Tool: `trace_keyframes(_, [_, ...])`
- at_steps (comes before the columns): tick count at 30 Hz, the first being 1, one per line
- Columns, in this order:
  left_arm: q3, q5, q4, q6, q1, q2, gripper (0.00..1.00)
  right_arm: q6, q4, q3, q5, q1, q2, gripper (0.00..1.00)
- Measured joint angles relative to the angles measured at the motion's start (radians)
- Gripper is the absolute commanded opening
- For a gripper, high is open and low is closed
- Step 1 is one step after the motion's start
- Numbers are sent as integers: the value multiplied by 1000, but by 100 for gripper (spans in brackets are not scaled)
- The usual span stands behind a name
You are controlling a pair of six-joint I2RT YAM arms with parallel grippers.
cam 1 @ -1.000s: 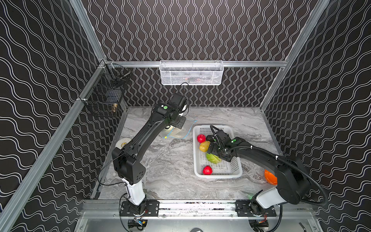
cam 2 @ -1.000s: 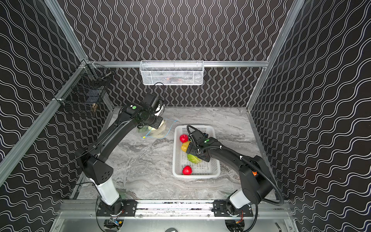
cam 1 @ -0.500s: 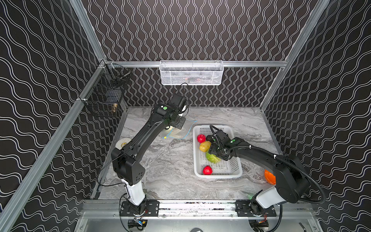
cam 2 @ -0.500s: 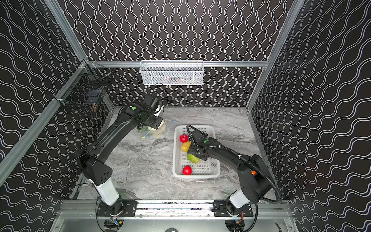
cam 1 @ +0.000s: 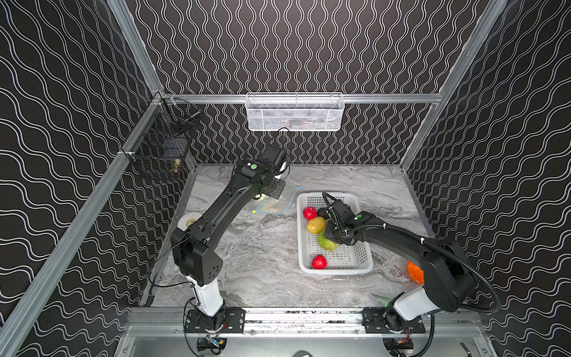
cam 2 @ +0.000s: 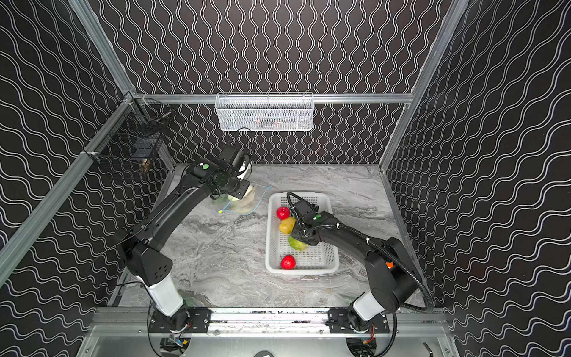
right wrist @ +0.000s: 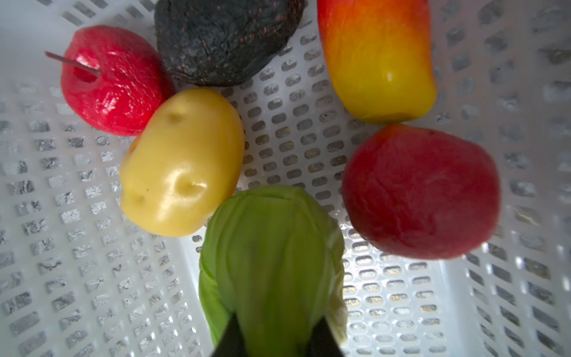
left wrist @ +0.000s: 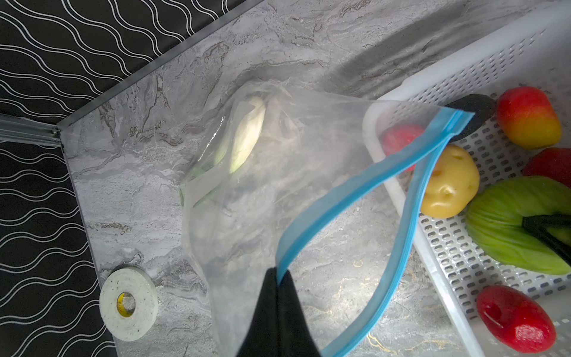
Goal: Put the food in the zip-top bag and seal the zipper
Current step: 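Grasp the green cabbage in the basket with the right gripper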
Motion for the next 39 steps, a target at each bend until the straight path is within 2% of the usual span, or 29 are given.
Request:
trace_keyframes(2, [10, -2, 0, 0, 0, 6, 0, 0, 0, 0, 2, 0, -6, 0])
trace_keyframes(19, [23, -24, -2, 0, 0, 11, 0, -50, -1, 16, 18, 0, -55, 0])
trace_keyframes(39, [44, -39, -10, 0, 0, 20, 0, -71, 58, -1, 11, 0, -225, 0])
